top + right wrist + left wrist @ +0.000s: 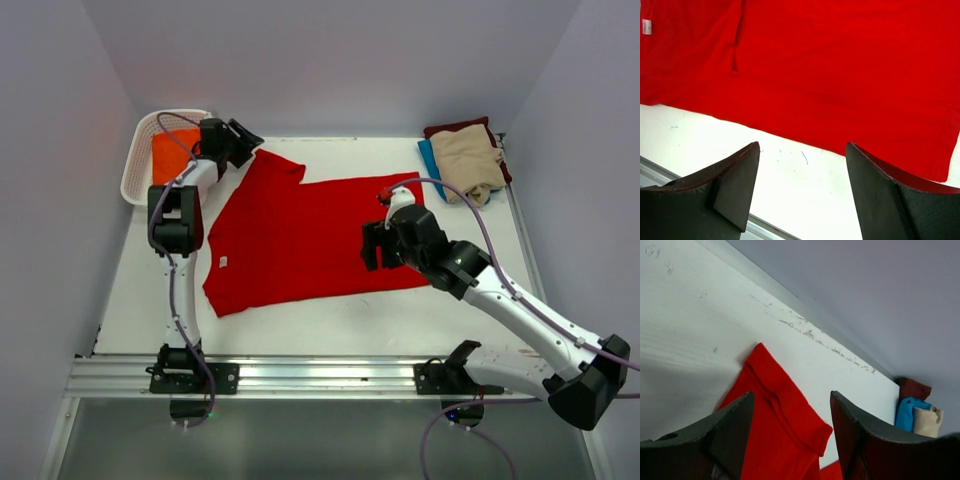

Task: Fold and stack the t-shirts
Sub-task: Fold the tshirt

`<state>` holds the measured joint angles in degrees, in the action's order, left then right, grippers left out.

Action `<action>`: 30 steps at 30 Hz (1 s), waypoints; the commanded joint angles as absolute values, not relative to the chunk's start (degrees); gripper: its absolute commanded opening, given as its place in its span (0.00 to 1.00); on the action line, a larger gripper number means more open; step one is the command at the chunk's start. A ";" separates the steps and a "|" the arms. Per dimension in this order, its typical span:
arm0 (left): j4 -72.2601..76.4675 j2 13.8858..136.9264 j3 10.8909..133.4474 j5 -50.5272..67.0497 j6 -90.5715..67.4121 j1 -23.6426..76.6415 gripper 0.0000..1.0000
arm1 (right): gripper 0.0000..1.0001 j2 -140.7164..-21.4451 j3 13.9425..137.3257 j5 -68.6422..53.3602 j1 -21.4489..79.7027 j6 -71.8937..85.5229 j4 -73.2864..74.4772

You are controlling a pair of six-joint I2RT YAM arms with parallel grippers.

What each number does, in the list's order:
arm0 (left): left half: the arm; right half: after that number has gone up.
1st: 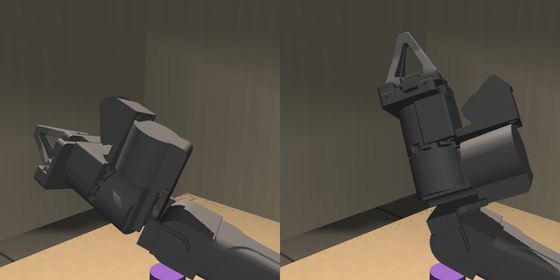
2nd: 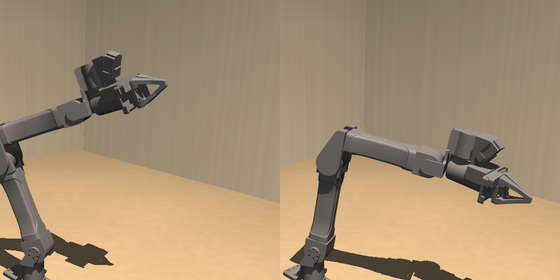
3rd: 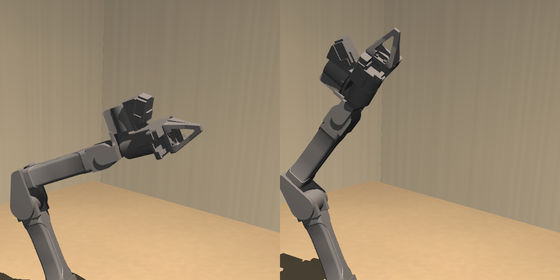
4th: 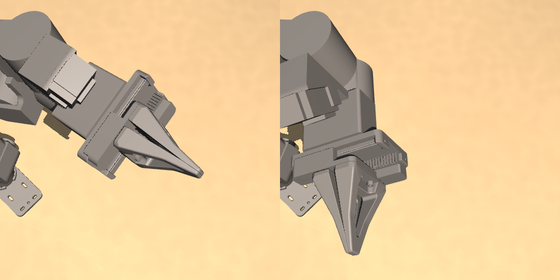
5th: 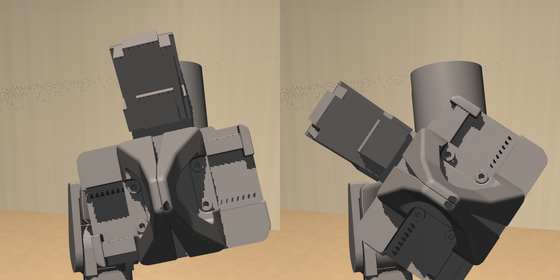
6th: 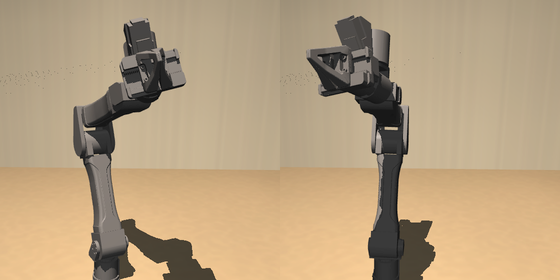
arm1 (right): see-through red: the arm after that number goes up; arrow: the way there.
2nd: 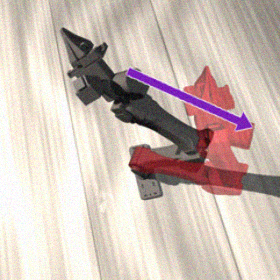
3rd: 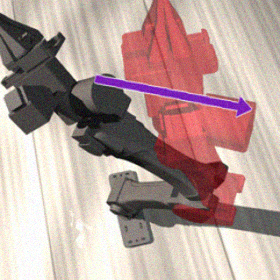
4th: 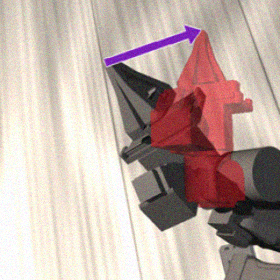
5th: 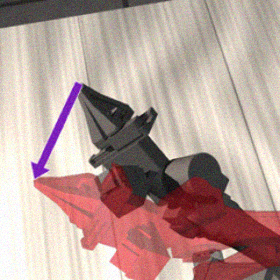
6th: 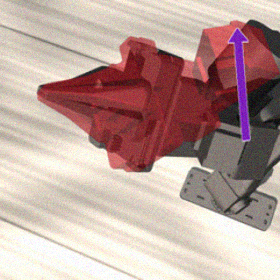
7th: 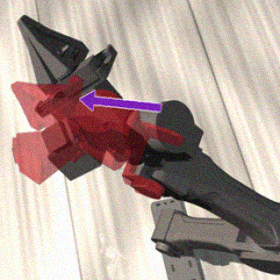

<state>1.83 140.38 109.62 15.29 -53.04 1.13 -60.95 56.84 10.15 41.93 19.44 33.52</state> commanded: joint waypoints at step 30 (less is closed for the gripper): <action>6.68 152.40 120.68 15.38 -57.30 1.40 0.60 | 0.69 -66.27 56.87 12.39 41.84 21.00 32.26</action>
<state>6.11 150.56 119.42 13.30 -56.75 0.89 -65.78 56.84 11.03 41.93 20.12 33.36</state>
